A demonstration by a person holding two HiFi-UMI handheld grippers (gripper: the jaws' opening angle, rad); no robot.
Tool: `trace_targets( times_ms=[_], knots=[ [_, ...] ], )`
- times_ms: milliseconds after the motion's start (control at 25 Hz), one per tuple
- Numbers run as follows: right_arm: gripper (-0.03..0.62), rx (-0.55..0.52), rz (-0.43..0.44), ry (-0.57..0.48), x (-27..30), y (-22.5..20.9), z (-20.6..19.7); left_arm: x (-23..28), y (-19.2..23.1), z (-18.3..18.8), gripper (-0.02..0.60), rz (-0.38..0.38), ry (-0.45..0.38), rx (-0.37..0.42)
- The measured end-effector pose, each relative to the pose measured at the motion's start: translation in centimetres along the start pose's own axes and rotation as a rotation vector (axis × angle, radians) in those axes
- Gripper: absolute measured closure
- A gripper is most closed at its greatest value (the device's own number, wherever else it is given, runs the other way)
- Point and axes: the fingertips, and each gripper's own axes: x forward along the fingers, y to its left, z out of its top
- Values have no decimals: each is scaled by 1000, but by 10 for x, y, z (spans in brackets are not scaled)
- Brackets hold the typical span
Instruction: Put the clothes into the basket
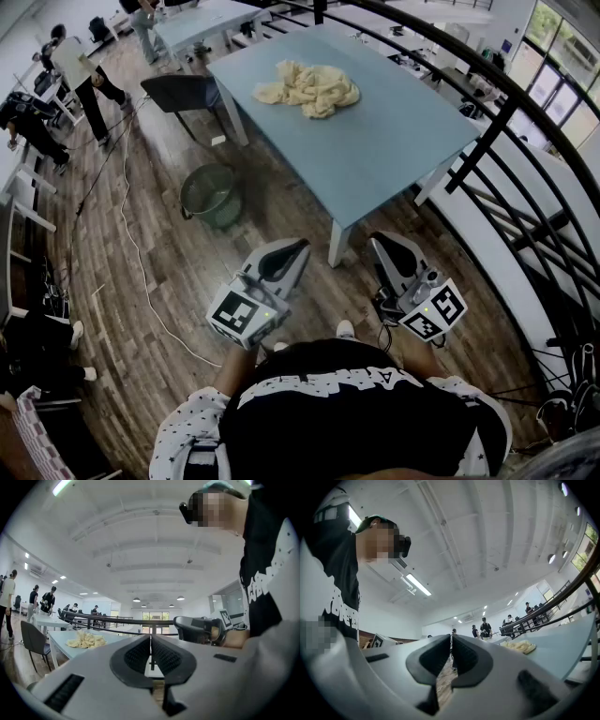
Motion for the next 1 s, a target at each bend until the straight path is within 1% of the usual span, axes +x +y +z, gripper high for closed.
trace_targets(
  times_ms=[240,440,600,800,1000],
  knots=[
    [562,0,-16,10,-12,-10,-1,12,-6,-4,566,-5,1,-11],
    [562,-22,-12,-15,-25,-13,5,23,-16,-7,566,-23,11,-8],
    [562,-43,-44,-14,-40,-27,11,42,-24,-6,566,-41,0,-3],
    [560,-32,-105,-37,-64,-50,24,67,-34,-5,566,-54,-4,6],
    [560,-29,-107,-44,-76,-68,36,94,-45,0,566,-67,-13,11]
  ],
)
